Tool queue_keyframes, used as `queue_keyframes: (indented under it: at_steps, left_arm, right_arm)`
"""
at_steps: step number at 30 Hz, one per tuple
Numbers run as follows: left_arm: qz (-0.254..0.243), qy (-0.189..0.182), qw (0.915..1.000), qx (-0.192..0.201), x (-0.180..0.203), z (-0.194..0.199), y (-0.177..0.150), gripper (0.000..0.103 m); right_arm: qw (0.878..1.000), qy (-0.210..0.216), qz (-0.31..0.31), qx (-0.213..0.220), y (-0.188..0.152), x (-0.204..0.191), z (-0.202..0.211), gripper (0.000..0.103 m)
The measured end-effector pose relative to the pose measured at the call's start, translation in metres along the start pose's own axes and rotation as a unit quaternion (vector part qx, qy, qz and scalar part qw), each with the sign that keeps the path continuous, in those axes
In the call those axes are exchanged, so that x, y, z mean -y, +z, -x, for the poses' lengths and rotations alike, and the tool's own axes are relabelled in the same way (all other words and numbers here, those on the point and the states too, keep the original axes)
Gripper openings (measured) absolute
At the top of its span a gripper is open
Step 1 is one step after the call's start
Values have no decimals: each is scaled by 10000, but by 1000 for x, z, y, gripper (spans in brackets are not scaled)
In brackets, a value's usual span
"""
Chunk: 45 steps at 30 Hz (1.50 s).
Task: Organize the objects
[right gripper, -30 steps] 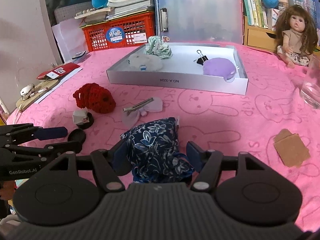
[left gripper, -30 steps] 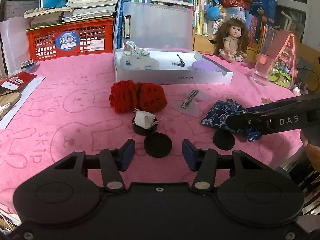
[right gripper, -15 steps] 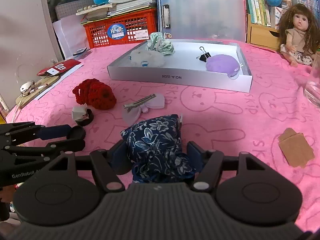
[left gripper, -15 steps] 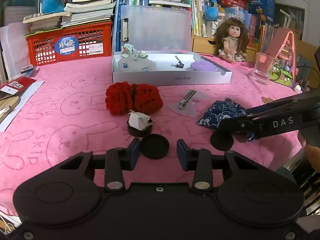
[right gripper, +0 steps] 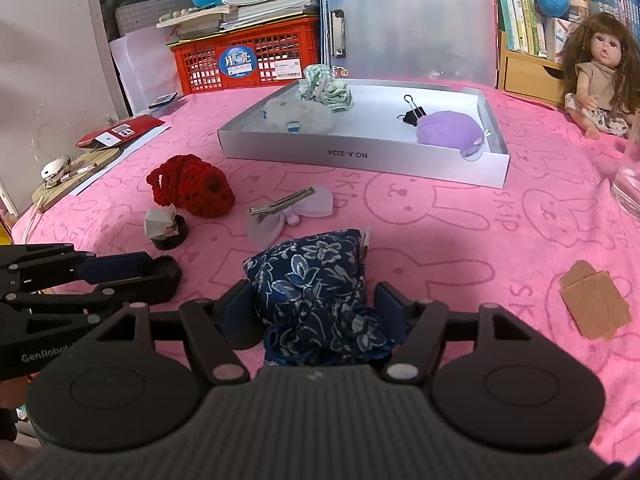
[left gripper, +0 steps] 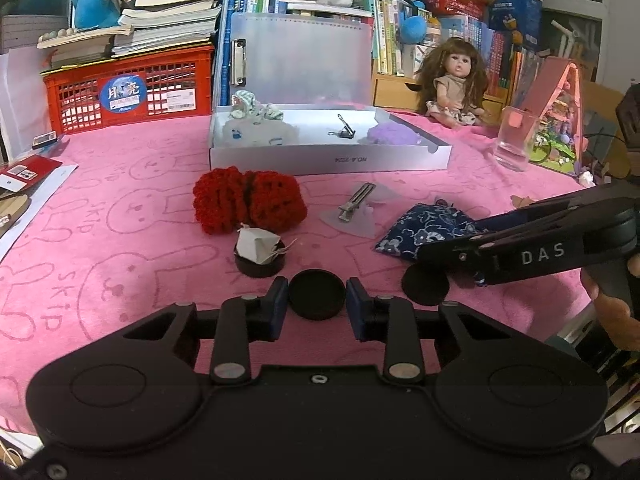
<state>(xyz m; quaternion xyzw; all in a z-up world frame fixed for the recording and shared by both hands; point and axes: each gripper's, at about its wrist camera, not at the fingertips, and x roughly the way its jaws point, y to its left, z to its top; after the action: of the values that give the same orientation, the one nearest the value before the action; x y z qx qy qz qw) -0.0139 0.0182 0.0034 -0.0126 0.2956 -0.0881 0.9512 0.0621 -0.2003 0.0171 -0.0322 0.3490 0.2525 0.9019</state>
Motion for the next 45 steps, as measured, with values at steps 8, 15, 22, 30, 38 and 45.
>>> queue_keyframes:
  at_steps: [8, 15, 22, 30, 38, 45]
  left_arm:
    - [26, -79, 9998, 167, 4, 1, 13, 30]
    - [142, -145, 9993, 300, 1, -2, 31, 30]
    - [235, -78, 9985, 495, -9, -9, 58, 30]
    - [425, -18, 9973, 597, -26, -32, 102, 30]
    - [597, 84, 9959, 681, -42, -67, 141, 29]
    - [568, 168, 9974, 421, -46, -111, 157, 29]
  right_arm:
    - [9999, -14, -85, 62, 3, 0, 2, 55]
    - [9993, -144, -267, 203, 14, 10, 6, 53]
    - [9977, -288, -386, 469, 36, 23, 12, 53]
    - [9943, -535, -561, 735, 70, 36, 3, 53]
    - [9922, -590, -757, 799, 104, 58, -17, 53]
    - [9922, -503, -986, 570, 118, 78, -49, 53]
